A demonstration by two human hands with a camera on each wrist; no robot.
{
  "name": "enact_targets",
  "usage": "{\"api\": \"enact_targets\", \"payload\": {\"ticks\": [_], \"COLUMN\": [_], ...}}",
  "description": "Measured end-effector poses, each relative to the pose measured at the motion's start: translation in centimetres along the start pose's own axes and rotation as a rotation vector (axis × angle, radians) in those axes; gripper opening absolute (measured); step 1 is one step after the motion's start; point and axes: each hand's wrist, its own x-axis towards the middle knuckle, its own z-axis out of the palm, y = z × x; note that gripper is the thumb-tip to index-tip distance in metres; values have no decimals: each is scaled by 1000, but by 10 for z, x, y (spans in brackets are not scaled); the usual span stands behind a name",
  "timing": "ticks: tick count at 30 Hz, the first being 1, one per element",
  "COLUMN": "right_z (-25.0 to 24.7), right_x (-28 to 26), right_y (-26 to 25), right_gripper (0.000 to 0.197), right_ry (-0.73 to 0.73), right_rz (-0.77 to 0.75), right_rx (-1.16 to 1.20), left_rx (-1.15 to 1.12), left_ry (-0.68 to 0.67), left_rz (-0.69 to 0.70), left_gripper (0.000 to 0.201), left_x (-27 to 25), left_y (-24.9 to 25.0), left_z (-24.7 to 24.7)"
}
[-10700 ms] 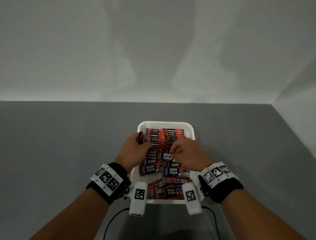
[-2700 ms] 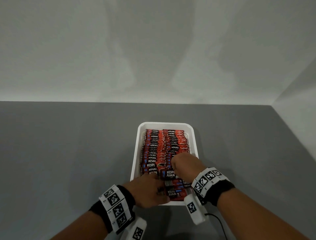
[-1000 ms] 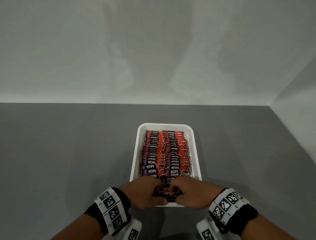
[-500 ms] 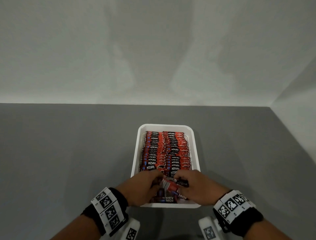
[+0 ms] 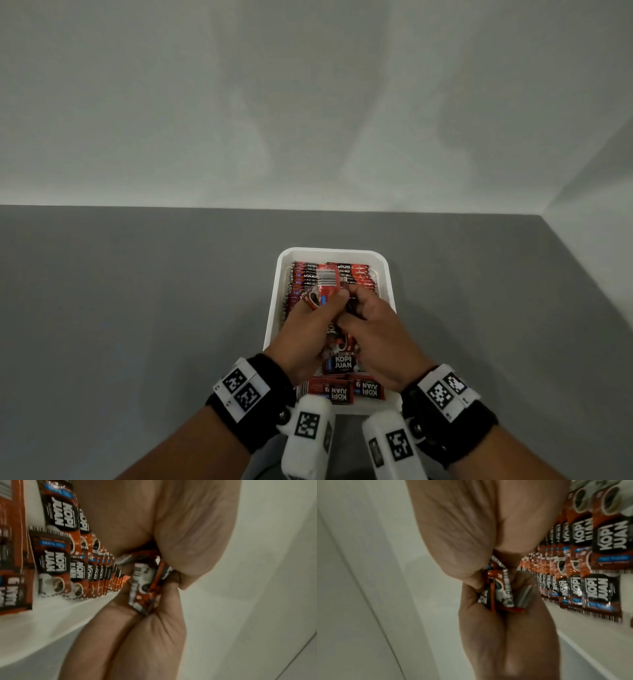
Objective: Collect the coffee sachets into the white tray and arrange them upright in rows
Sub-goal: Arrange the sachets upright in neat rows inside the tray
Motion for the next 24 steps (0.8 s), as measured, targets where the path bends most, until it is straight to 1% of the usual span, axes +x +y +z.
{"api": "enact_targets", "payload": {"ticks": [2, 3, 4, 5, 6, 7, 8, 9, 10, 11, 12, 13, 14, 18, 22, 24], "right_z": [-1, -2, -4, -7, -10, -13, -16, -19, -20, -20, -18, -15, -12, -7, -5, -6], "right_x": [4, 6, 7, 7, 6, 5, 4, 4, 4, 6, 8, 11, 14, 22, 23, 23], "right_y": [2, 2, 2, 2, 0, -2, -5, -9, -14, -19, -21, -23, -23, -19, -21, -19], "right_gripper": [29, 28, 29, 36, 51, 70, 90, 107, 121, 130, 135, 138, 137, 123, 124, 127], "right_ry": [29, 24, 26, 37, 48, 41, 5, -54, -130, -213, -283, -327, -336, -298, -316, -314], "right_rz": [-102, -140, -161, -173, -177, -183, -202, -219, -226, -231, -239, -246, -245, -271, -268, -251], "right_rx": [-367, -551, -694, -772, -783, -760, -750, -790, -875, -979, -1077, -1143, -1167, -1133, -1099, -1071], "left_rx": [-32, -50, -69, -86, -101, -112, -116, -105, -86, -70, -66, -66, -63, -44, -24, -56], "left_ry": [85, 106, 113, 115, 119, 115, 106, 90, 68, 42, 13, -9, -23, -39, -13, -21], "left_rz": [-16, -25, -34, -43, -54, -70, -88, -105, -119, -130, -141, -149, -153, -151, -144, -177], "left_gripper": [27, 27, 27, 28, 27, 26, 22, 16, 10, 8, 9, 12, 14, 18, 15, 22], "left_x": [4, 6, 7, 8, 9, 10, 10, 10, 9, 9, 9, 10, 11, 11, 10, 8], "left_y": [1, 2, 3, 5, 7, 9, 11, 12, 13, 13, 13, 13, 14, 16, 14, 15], "left_z": [-1, -3, -6, -9, -12, -13, -14, -15, -14, -13, -12, -11, -9, -7, -10, -12]}}
